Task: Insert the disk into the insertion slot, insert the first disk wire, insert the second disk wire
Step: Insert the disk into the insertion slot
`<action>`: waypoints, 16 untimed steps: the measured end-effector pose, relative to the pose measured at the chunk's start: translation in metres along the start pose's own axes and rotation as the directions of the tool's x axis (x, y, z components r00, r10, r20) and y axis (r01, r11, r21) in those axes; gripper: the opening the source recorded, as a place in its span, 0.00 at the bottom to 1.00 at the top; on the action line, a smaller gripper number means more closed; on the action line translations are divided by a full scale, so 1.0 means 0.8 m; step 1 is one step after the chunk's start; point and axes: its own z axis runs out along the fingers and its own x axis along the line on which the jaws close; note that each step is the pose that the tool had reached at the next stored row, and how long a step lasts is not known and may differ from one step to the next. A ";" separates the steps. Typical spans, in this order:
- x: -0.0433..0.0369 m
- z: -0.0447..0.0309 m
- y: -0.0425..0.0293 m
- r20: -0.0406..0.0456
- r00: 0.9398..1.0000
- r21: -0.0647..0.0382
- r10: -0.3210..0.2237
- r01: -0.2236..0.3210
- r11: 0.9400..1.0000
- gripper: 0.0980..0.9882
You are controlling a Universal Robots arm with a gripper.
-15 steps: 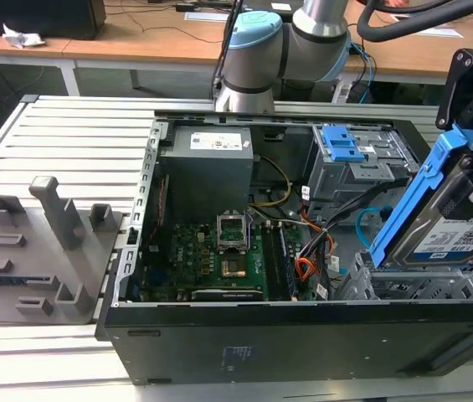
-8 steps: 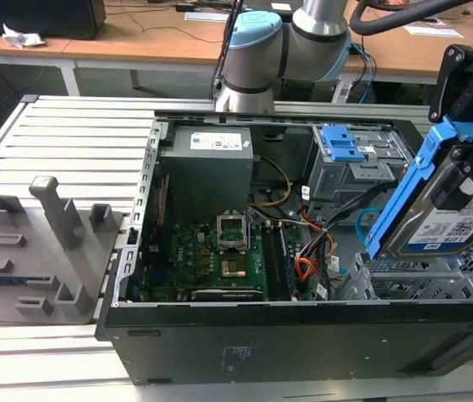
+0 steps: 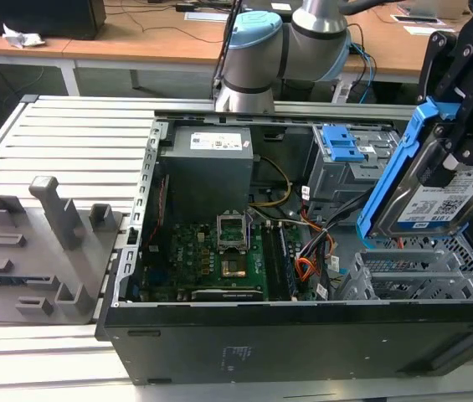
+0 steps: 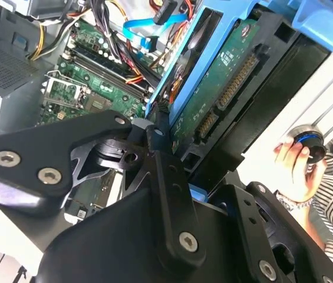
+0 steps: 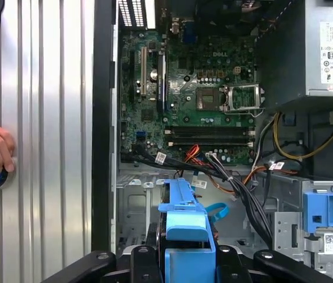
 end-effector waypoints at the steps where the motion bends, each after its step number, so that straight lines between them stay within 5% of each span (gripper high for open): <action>1: 0.000 0.0001 -0.0016 0.000 1.000 0.000 0.000 0.000 1.000 0.30; 4: -0.001 0.0010 -0.0117 0.000 1.000 0.000 0.000 0.000 1.000 0.30; 16: 0.010 0.0066 -0.0187 -0.006 0.999 0.000 0.050 -0.050 0.999 0.30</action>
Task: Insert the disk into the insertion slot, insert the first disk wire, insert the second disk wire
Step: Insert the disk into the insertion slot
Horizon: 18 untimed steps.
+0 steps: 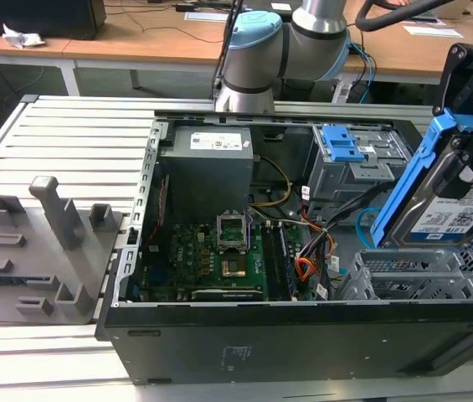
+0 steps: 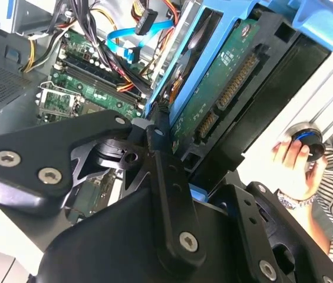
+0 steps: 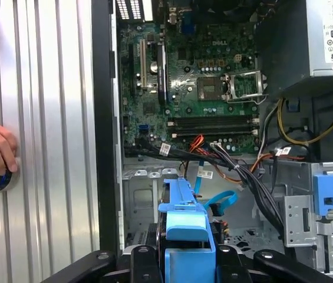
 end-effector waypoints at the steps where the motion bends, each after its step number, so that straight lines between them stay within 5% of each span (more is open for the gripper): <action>1: 0.000 0.0014 -0.0018 0.000 1.000 0.000 0.000 0.000 1.000 0.30; 18: 0.000 0.0190 -0.0027 0.000 1.000 0.000 0.000 0.000 1.000 0.30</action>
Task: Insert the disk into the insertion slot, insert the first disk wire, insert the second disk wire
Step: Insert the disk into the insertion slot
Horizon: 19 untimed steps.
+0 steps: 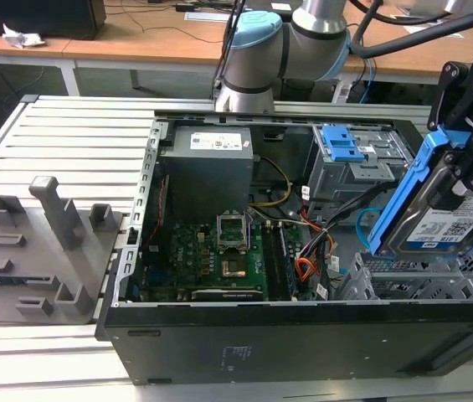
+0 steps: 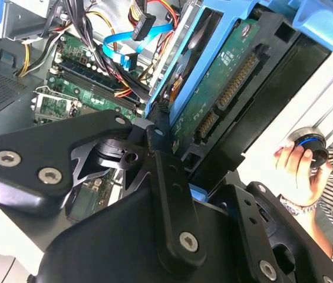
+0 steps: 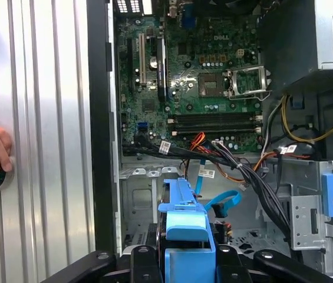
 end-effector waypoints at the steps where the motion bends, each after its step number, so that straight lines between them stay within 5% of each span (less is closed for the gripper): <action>1: 0.000 0.0009 0.0000 0.000 1.000 0.000 0.000 0.000 1.000 0.30; 19: 0.005 0.0279 0.0001 0.000 1.000 0.000 0.000 0.000 1.000 0.30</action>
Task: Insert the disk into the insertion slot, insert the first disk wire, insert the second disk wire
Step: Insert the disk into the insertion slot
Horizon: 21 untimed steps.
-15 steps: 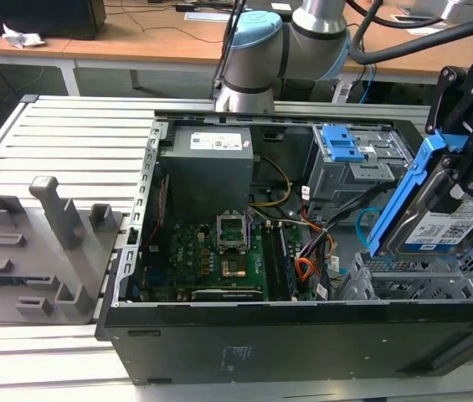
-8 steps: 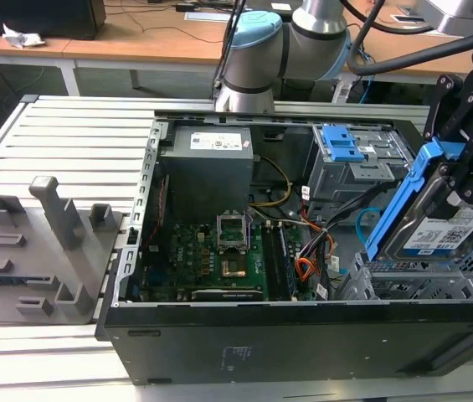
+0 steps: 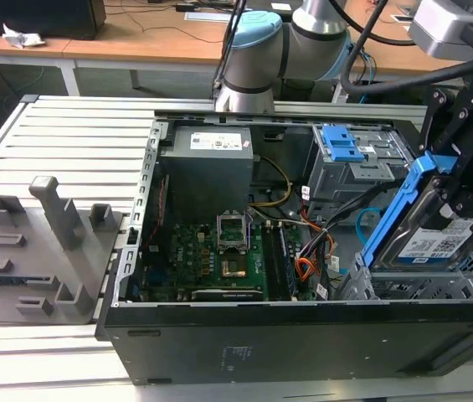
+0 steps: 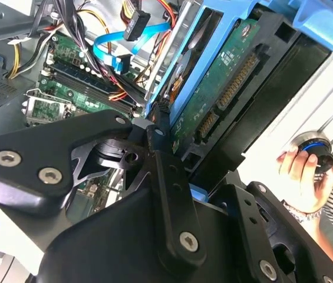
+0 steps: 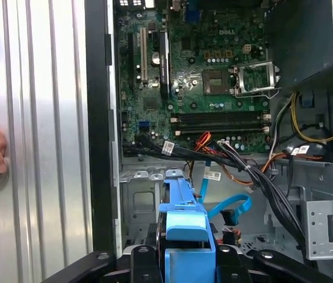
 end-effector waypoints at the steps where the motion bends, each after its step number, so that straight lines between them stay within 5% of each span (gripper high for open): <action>1: 0.000 0.0026 -0.0001 0.000 1.000 0.000 0.000 0.000 1.000 0.30; 21: 0.000 0.0347 -0.0014 0.000 1.000 0.000 0.000 0.000 1.000 0.30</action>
